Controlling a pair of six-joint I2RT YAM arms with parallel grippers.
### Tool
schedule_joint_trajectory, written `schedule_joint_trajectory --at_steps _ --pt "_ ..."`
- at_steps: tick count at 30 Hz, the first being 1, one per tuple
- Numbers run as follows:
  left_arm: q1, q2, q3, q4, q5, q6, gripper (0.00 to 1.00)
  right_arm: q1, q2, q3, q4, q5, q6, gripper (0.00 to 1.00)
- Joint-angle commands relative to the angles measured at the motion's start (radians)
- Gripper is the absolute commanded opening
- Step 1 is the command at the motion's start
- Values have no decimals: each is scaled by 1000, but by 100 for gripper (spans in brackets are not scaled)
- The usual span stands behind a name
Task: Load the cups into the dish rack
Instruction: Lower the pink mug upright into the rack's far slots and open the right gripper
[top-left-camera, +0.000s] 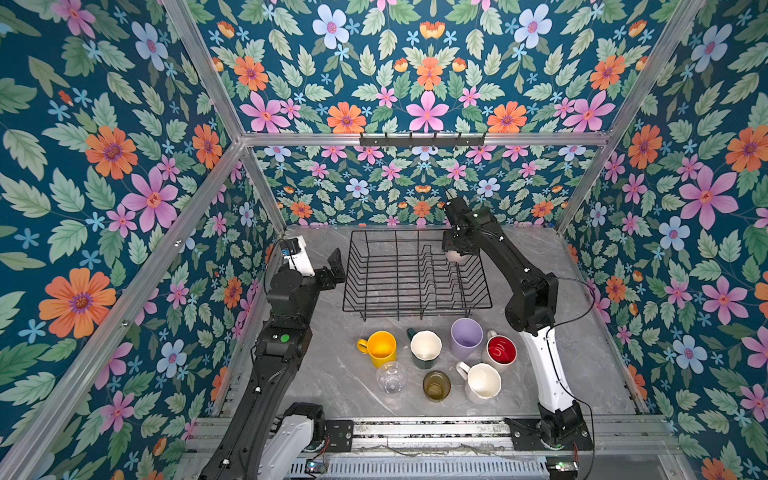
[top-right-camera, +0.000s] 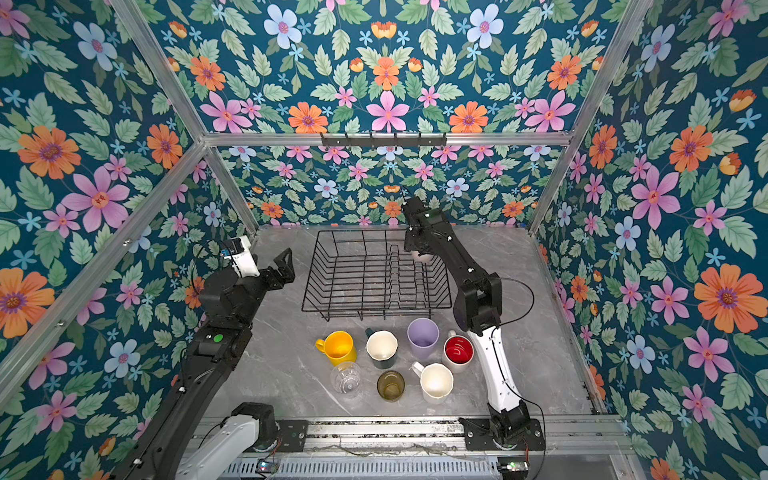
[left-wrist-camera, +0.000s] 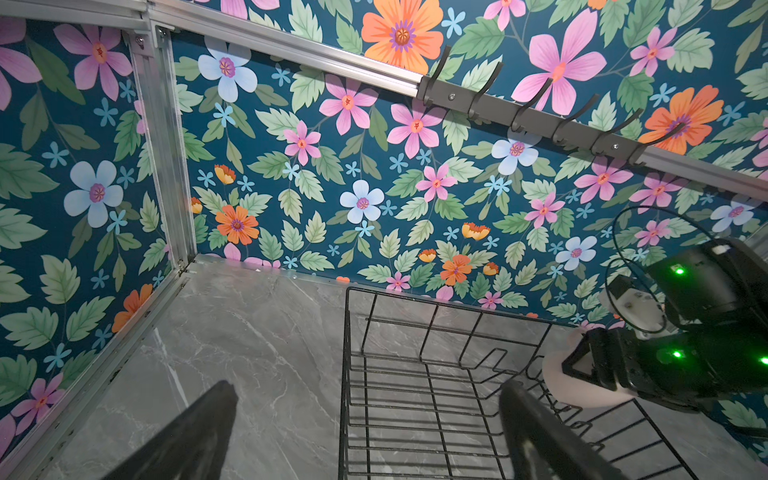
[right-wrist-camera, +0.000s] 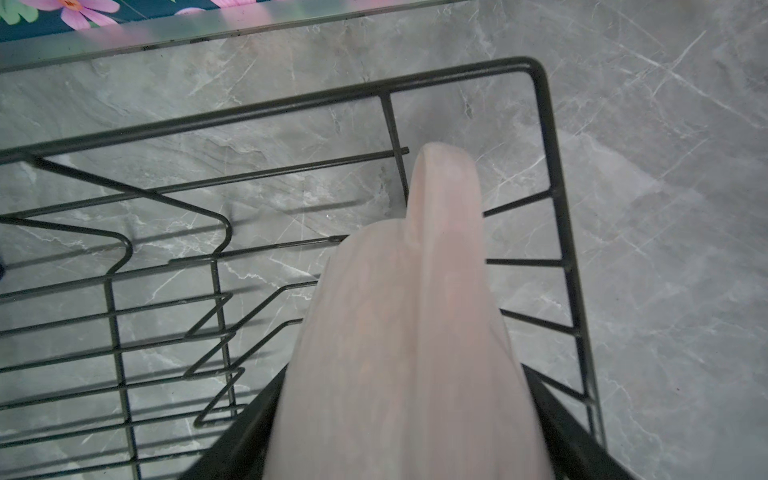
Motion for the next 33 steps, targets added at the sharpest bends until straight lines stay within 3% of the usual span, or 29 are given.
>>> schedule_joint_trajectory --at_steps 1,17,19,21,24,27,33 --pt "0 0 3 14 6 6 100 0 12 9 -1 -13 20 0" --pt "0 22 18 -4 9 10 100 -13 92 27 -2 -58 33 0" --pt "0 23 18 -4 9 9 100 -16 100 29 -5 -68 36 10" --pt "0 26 18 -6 9 11 100 -18 104 29 -7 -77 35 30" --pt "0 29 20 -6 7 11 99 -18 101 29 -7 -80 29 51" --pt "0 34 20 -6 7 10 100 -19 98 29 -8 -80 22 64" --pt "0 38 19 -8 -4 12 100 -18 98 28 -13 -76 7 73"
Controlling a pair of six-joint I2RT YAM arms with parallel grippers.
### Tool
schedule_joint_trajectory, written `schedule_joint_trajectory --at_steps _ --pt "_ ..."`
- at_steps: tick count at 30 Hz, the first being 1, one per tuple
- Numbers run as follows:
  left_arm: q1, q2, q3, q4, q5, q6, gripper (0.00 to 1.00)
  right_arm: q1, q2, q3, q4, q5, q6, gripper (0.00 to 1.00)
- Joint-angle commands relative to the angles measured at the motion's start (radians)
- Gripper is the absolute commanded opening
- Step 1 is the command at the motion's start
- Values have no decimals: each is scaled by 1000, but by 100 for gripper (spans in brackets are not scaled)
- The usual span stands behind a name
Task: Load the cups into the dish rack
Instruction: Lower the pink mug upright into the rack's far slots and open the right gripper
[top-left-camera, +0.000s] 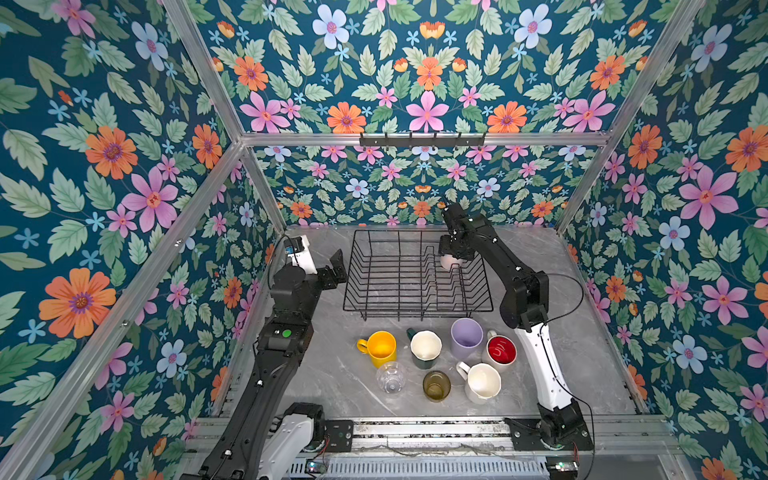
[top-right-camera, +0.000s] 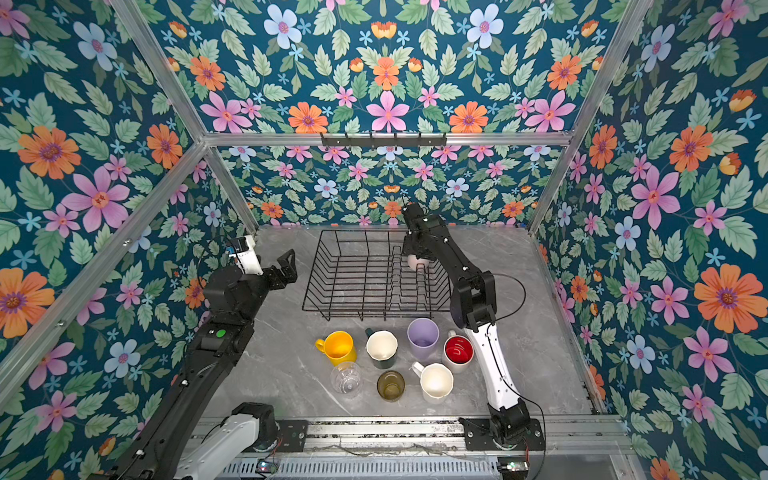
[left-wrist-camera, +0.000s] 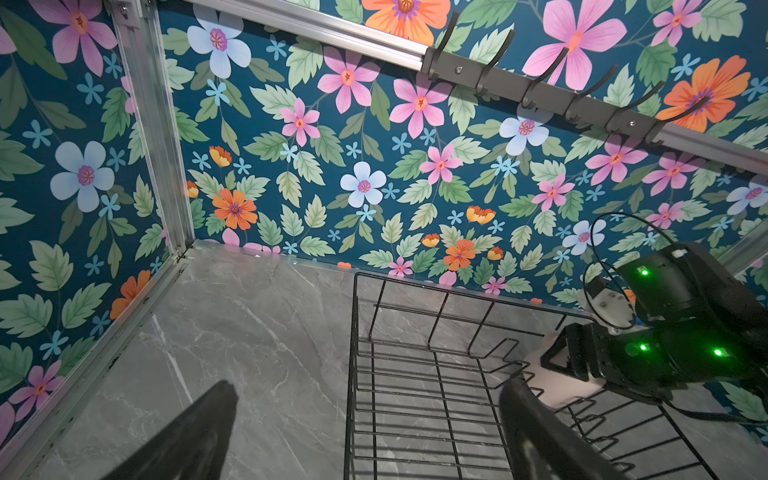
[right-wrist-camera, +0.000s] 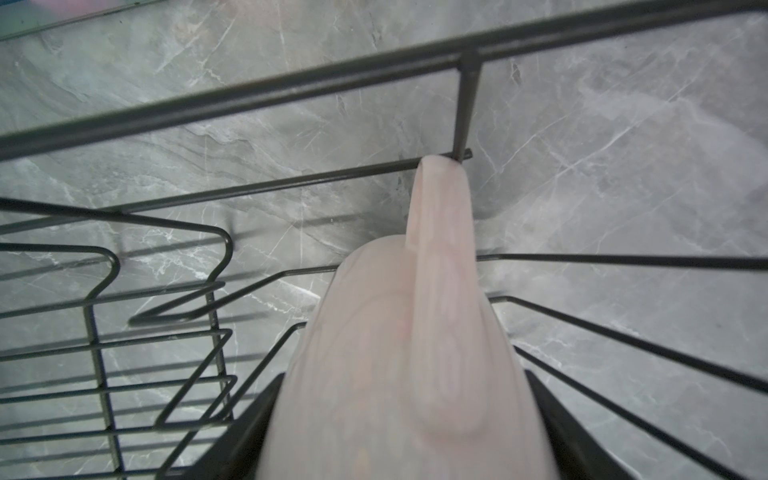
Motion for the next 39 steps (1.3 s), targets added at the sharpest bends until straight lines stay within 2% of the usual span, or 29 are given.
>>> schedule_joint_trajectory --at_steps 1,25,35,39 --pt "0 0 6 15 -11 9 99 -2 3 -1 -50 -3 -18 74" --pt "0 -3 5 12 -24 13 100 -2 -38 -30 -30 -14 -29 87" --pt "0 -3 4 12 -35 15 100 -1 -142 -30 -15 -8 -43 89" --pt "0 -4 6 6 -42 14 99 0 -223 -79 0 -8 -56 89"
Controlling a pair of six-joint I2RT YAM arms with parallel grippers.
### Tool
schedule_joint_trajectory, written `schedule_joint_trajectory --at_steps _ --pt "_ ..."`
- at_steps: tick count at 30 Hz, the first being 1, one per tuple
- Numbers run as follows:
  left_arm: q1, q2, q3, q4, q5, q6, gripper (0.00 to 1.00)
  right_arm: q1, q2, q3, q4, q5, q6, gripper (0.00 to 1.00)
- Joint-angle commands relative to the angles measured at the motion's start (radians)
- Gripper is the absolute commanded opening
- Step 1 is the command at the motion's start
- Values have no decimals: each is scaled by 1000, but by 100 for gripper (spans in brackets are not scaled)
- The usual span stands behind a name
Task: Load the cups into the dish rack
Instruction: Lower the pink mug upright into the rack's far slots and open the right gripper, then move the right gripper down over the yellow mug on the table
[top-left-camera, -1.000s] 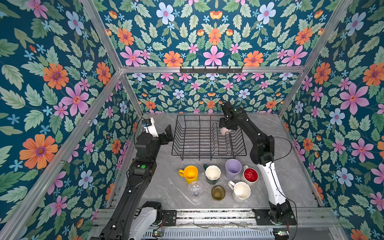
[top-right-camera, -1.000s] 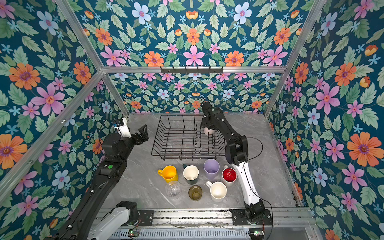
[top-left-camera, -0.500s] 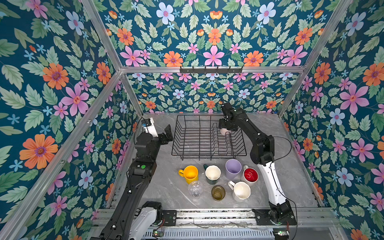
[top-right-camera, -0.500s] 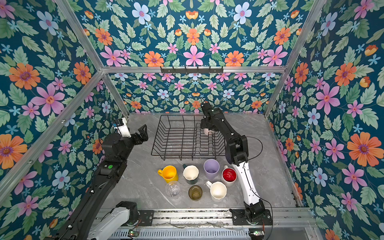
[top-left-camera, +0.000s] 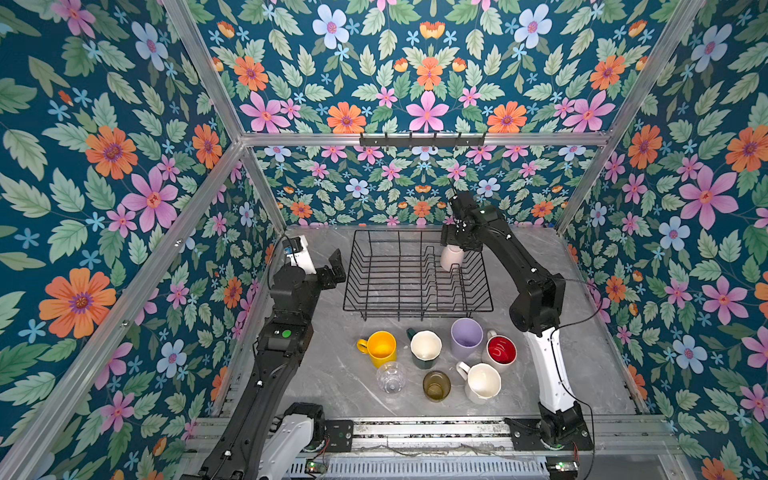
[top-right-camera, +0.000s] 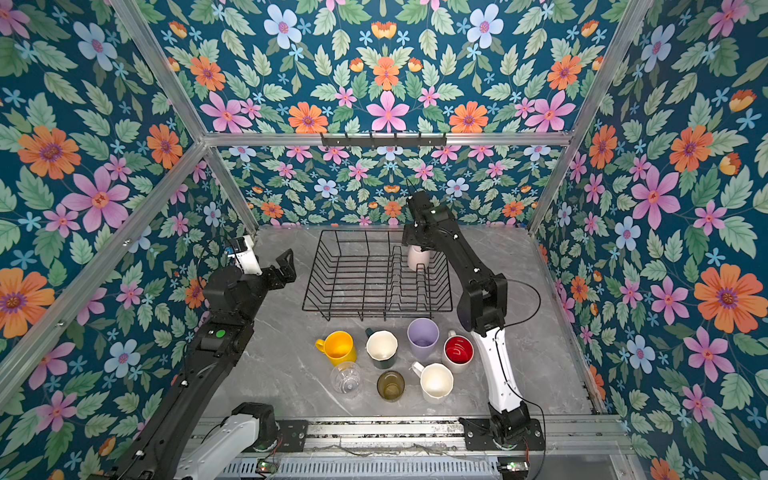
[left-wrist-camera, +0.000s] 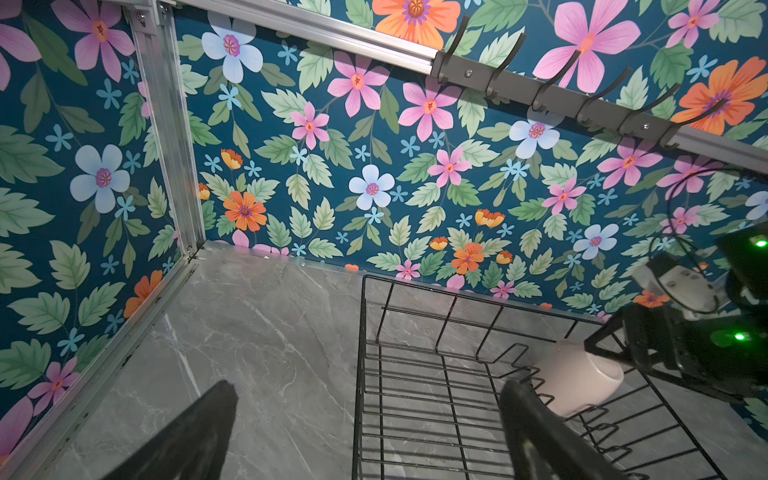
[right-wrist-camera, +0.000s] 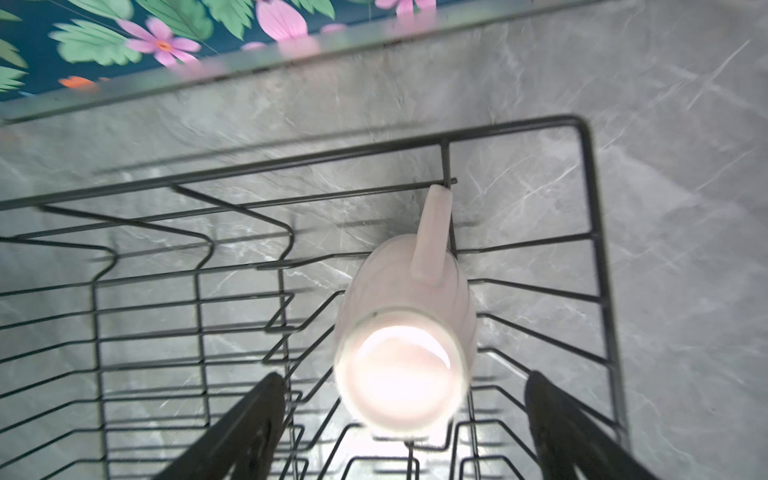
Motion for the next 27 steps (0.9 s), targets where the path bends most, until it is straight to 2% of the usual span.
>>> schedule_joint_trajectory --at_steps 1,8,15,19,27 --pt "0 -2 7 7 -18 10 99 4 -72 -52 11 8 -21 89" --pt "0 -5 12 -17 -56 16 99 47 -359 -364 151 -35 -73 88" --pt "0 -4 18 -36 -116 23 99 200 -589 -571 155 -60 -149 84" --pt "0 -1 20 -43 -139 22 100 315 -643 -638 131 -76 -172 78" --pt "1 -16 13 -72 -205 15 99 519 -611 -684 113 -140 -156 56"
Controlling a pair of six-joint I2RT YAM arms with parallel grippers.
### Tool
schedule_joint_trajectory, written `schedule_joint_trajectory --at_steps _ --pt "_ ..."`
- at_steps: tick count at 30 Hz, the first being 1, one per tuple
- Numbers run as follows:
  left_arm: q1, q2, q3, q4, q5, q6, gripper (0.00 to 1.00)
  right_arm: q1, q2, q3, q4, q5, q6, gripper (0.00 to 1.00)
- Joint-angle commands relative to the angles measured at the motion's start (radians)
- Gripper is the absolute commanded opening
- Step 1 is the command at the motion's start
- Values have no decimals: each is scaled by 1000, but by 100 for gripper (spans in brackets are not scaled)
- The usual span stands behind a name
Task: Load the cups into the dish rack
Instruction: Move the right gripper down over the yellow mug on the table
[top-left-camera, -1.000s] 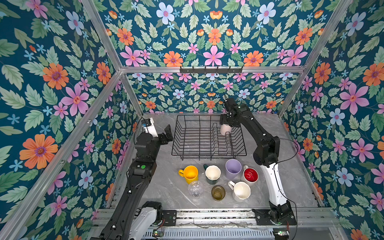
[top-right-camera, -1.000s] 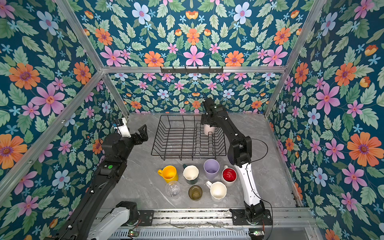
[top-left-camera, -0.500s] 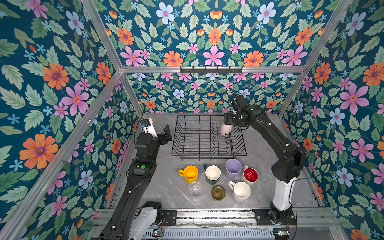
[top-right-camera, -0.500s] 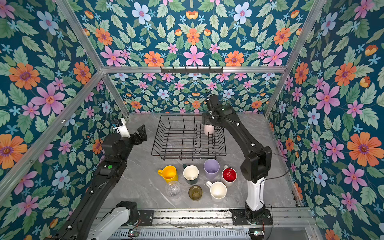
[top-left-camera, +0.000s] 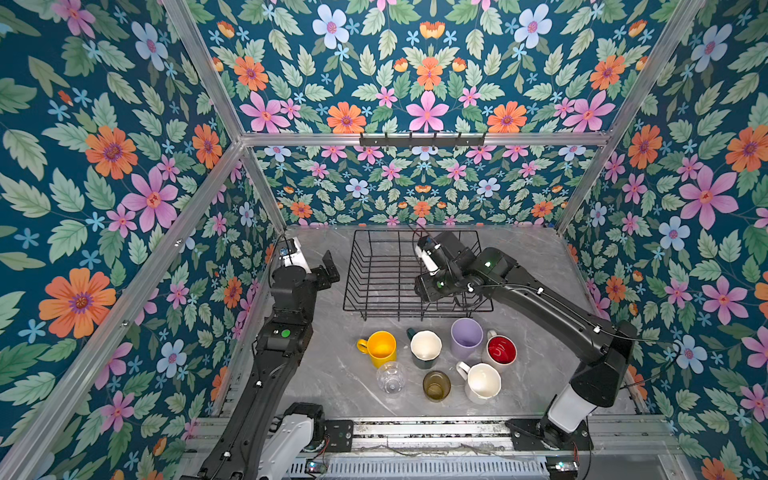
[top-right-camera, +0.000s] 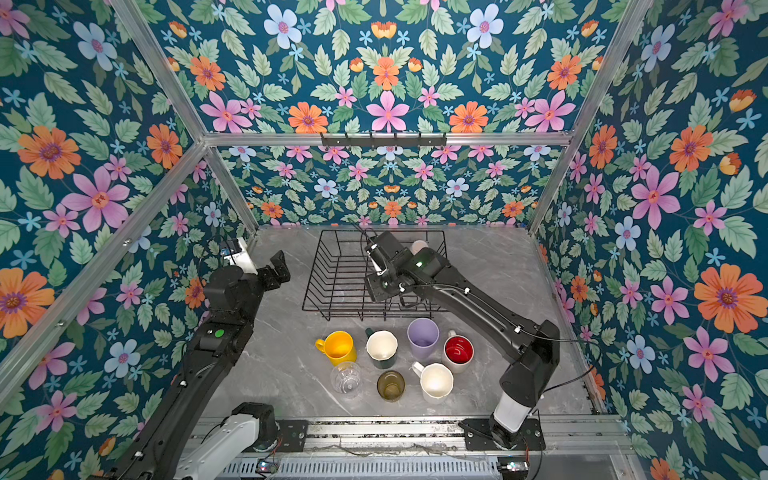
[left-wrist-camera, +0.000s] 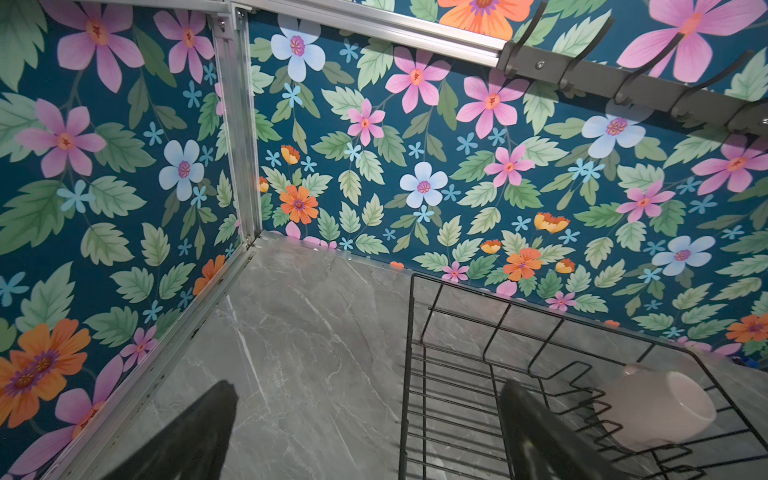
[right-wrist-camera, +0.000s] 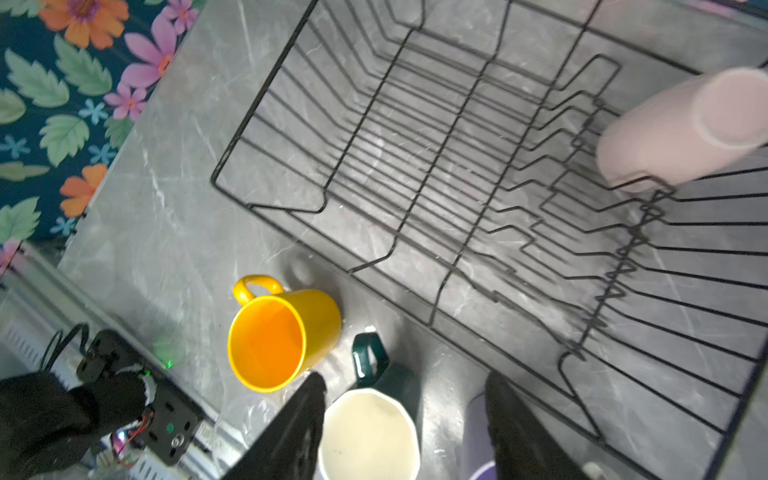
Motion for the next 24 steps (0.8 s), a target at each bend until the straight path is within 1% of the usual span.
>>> schedule_joint_trajectory --at_steps 1,5,9,13,18,24 --pt "1 -18 -3 -5 -54 5 99 57 29 -9 -12 -33 7 53" --pt "3 -50 -19 -12 -82 -2 99 99 72 -24 27 -76 27 48" --pt "4 -77 -30 -29 -89 -9 100 126 118 -7 14 -77 37 44" --pt "6 -102 -37 -42 -108 -9 99 139 131 -41 54 -114 71 43" --pt "7 -136 -42 -44 -150 -1 99 162 164 -60 81 -105 104 43" --pt "9 -171 -47 -39 -168 3 99 169 218 -56 95 -85 133 42"
